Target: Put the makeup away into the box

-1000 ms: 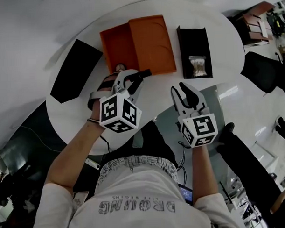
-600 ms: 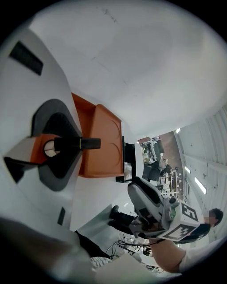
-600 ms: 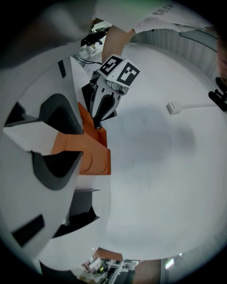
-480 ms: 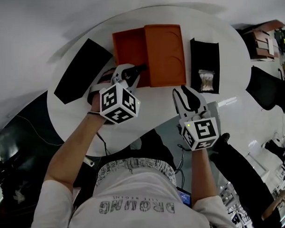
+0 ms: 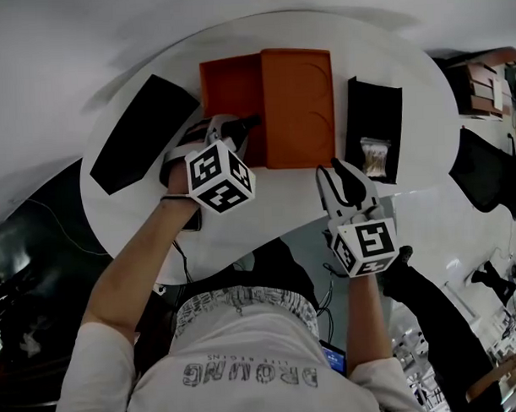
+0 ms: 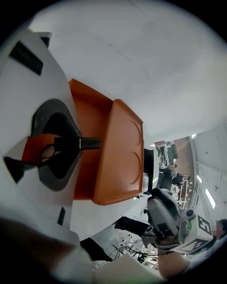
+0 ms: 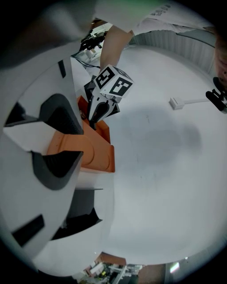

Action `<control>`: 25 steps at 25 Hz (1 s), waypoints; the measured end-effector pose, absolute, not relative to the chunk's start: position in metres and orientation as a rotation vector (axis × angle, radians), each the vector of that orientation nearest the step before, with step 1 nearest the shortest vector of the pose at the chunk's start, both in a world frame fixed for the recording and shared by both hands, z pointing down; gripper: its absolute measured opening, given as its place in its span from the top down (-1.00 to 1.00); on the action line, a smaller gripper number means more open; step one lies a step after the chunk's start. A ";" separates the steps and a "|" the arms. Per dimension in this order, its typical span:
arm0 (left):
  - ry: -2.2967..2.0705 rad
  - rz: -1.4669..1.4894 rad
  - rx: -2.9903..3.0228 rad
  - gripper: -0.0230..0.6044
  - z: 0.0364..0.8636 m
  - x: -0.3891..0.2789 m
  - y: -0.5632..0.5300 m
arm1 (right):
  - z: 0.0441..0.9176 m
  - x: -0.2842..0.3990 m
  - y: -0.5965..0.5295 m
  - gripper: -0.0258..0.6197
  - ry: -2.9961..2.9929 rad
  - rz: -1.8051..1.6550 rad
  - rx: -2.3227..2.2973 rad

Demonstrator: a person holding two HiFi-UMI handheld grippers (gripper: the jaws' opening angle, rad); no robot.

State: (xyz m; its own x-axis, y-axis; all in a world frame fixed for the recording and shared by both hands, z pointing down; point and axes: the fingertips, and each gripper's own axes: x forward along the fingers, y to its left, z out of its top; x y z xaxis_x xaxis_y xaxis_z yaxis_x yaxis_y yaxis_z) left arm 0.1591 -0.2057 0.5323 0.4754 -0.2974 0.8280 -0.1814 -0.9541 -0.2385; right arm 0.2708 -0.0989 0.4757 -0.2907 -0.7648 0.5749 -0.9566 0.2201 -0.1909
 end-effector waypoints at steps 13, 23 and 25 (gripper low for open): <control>0.337 -1.598 -2.528 0.59 0.565 0.171 -0.210 | 0.490 0.291 -0.100 0.53 -2.136 0.804 1.607; 0.295 -1.615 -2.481 0.54 0.569 0.170 -0.210 | 0.495 0.289 -0.103 0.53 -2.139 0.821 1.598; 0.294 -1.612 -2.497 0.49 0.568 0.170 -0.209 | 0.493 0.288 -0.103 0.53 -2.139 0.818 1.599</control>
